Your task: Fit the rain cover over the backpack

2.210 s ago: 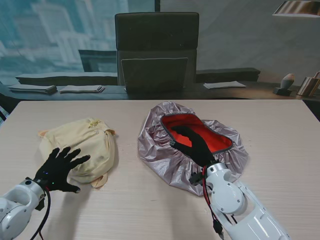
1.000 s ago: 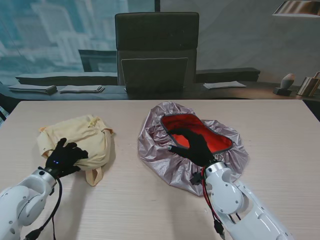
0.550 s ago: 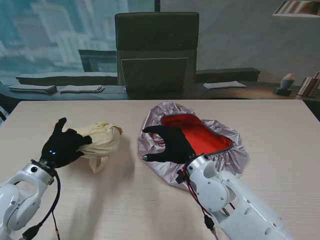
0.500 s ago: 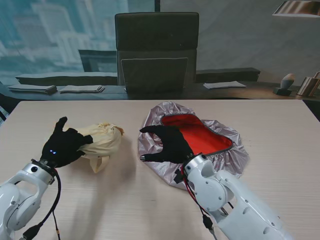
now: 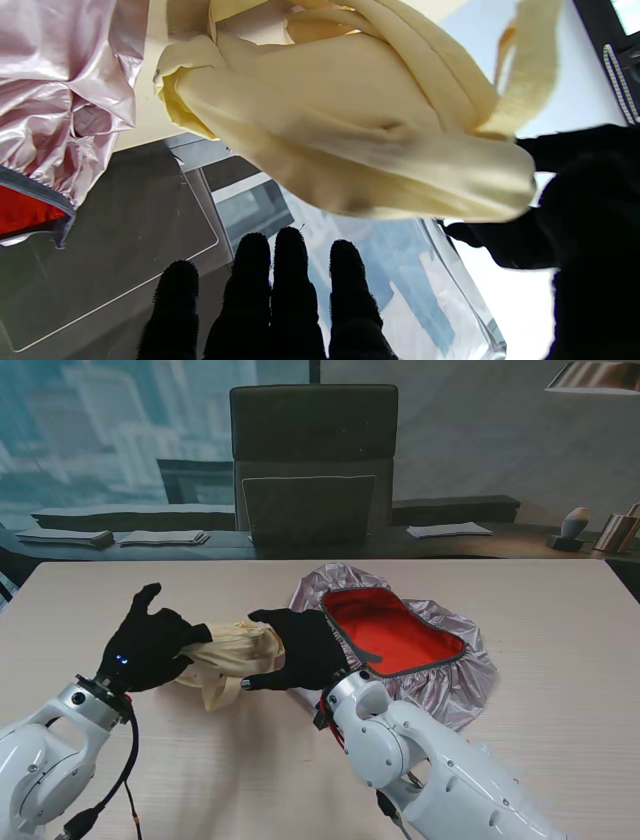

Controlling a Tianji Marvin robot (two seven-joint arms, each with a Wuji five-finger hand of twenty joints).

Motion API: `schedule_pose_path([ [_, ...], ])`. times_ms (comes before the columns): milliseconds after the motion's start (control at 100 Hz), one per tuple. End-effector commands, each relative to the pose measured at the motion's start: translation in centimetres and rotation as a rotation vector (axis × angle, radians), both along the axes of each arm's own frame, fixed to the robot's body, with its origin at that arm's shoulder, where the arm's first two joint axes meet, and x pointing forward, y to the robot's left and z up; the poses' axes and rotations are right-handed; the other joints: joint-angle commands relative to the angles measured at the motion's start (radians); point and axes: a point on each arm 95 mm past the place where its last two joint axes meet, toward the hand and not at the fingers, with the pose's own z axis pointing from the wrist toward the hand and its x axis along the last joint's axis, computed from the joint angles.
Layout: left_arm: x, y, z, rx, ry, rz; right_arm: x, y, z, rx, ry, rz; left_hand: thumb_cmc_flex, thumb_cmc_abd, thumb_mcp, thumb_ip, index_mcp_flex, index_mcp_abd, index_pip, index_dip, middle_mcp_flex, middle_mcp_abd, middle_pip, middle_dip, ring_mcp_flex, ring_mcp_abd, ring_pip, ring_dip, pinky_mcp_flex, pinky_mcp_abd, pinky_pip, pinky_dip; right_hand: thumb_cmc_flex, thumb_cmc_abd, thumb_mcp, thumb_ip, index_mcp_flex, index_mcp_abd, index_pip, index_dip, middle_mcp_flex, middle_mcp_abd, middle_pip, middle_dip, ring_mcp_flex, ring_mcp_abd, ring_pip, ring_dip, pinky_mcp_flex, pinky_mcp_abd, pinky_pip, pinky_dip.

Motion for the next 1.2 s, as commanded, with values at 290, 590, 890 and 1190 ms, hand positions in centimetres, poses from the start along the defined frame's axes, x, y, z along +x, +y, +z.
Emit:
schedule_pose_path([
  [290,-0.6,-3.0,2.2,-0.108,-0.042,-0.099,-0.5,1.7,-0.5,-0.015,0.012,-0.007,-0.019,0.000,0.135,-0.028,0.046,-0.015,0.060,0.008,0.088,0.015,0.023,0.017,0.068,0.065,0.037,0.036,0.014,0.023,0.075,0.037,0.091,-0.010,-0.037,0.038,0.158,-0.025,0.097,0.057,0.178,0.046,0.117,0.053,0.084,0.048,0.141,0.077,-0.011,0.047,0.093,0.093],
  [590,-1.2,-3.9,3.0,-0.179,-0.047,-0.135,-0.8,2.4,0.6,0.135,-0.150,-0.040,-0.025,0.002,0.122,-0.023,0.046,0.003,0.060,-0.020,0.086,0.012,0.013,0.004,0.075,0.035,0.026,0.031,0.025,0.018,0.099,0.049,0.446,-0.292,0.593,-0.184,0.863,-0.305,0.485,0.122,0.952,0.052,0.312,0.187,0.577,0.099,0.464,0.193,0.094,0.108,0.508,0.023],
  [890,-1.3,-2.7,3.0,-0.284,-0.046,-0.133,-0.7,1.3,1.7,0.160,-0.207,-0.071,-0.371,-0.061,0.084,0.080,-0.207,0.240,-0.338,-0.362,-0.476,0.116,-0.034,-0.463,-0.280,0.062,-0.153,-0.065,0.003,-0.053,0.138,0.068,0.472,-0.448,0.753,-0.226,0.973,-0.272,0.486,0.221,1.037,0.152,0.330,0.284,0.654,0.131,0.586,0.176,0.135,0.144,0.536,0.038],
  [1190,-1.2,-0.4,3.2,-0.491,-0.007,-0.134,0.2,-0.4,4.3,0.203,-0.289,-0.097,-0.478,-0.195,-0.048,0.053,-0.287,0.362,-0.886,-0.730,-0.799,0.207,-0.401,-0.699,-0.572,0.067,-0.542,-0.305,-0.033,-0.038,-0.114,-0.060,0.474,-0.500,0.807,-0.244,0.999,-0.256,0.500,0.236,1.053,0.181,0.342,0.311,0.662,0.143,0.629,0.173,0.139,0.149,0.556,0.052],
])
